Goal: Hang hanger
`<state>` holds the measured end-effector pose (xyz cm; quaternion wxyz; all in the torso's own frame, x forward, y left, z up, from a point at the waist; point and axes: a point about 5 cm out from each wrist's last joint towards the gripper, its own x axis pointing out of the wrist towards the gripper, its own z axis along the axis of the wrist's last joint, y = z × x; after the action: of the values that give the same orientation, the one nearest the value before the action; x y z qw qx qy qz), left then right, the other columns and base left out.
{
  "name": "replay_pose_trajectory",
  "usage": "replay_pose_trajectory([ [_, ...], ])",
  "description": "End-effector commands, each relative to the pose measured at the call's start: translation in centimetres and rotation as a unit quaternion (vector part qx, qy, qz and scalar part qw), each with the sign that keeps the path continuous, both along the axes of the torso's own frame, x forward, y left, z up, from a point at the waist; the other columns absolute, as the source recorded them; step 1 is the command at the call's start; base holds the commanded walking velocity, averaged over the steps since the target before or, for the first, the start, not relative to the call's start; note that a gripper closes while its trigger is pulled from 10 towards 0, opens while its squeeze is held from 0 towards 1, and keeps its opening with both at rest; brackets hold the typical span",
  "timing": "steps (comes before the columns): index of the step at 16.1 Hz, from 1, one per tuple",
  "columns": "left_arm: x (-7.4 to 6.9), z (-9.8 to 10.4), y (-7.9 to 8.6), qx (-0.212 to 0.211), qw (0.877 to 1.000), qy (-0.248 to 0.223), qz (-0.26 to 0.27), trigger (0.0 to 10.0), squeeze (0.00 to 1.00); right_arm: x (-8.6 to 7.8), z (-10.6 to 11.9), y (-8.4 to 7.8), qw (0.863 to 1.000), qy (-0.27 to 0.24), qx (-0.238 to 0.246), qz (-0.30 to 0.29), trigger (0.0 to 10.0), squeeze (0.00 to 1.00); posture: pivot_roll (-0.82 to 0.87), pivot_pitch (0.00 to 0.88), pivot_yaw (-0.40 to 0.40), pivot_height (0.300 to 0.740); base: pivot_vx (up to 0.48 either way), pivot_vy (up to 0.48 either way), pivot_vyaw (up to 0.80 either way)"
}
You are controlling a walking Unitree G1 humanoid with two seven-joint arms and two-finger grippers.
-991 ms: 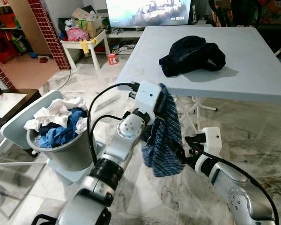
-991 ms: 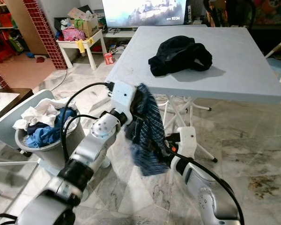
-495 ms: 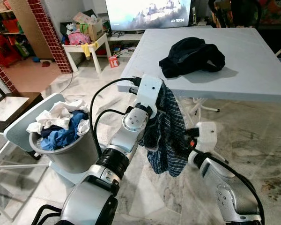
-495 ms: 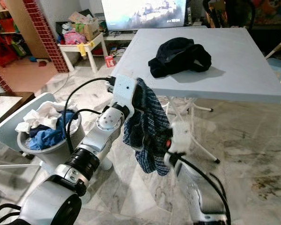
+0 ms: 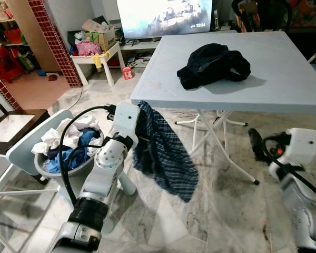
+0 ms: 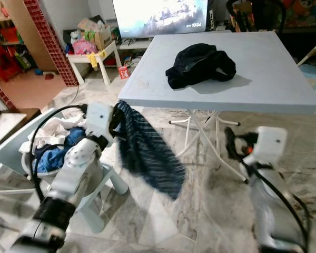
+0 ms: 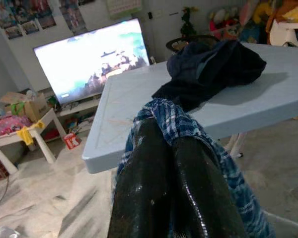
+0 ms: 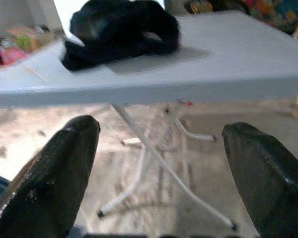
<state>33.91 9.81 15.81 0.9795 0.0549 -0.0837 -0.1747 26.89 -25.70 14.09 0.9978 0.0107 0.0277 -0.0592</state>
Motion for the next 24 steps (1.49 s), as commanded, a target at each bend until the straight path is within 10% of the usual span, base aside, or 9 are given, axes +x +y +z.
replay_pose_trajectory([
  [1,-0.2,0.2,0.3,-0.001,1.0,-0.002,0.0,10.0,0.0,-0.7,0.5,-0.7,1.0,-0.006,0.002,-0.013,10.0,0.0,-0.2,0.0,0.174,0.74,0.0,0.0,0.0],
  [8,-0.4,1.4,-1.1,-0.025,0.999,-0.024,0.007,10.0,0.0,0.3,1.5,3.8,0.988,-0.002,-0.062,0.141,10.0,0.0,-0.21,0.001,0.173,0.74,0.0,0.0,0.0],
  [16,-1.4,2.2,0.9,-0.109,0.98,-0.048,0.162,10.0,0.0,6.0,3.9,7.8,0.986,-0.039,-0.006,0.163,10.0,0.0,-0.05,0.0,-0.133,0.74,0.0,0.0,0.0],
  [24,-0.3,3.3,2.3,-0.068,0.988,-0.034,0.136,10.0,0.0,5.9,2.1,8.5,0.993,-0.037,0.04,0.107,10.0,0.0,-0.06,0.0,0.006,0.74,0.0,0.0,0.0],
])
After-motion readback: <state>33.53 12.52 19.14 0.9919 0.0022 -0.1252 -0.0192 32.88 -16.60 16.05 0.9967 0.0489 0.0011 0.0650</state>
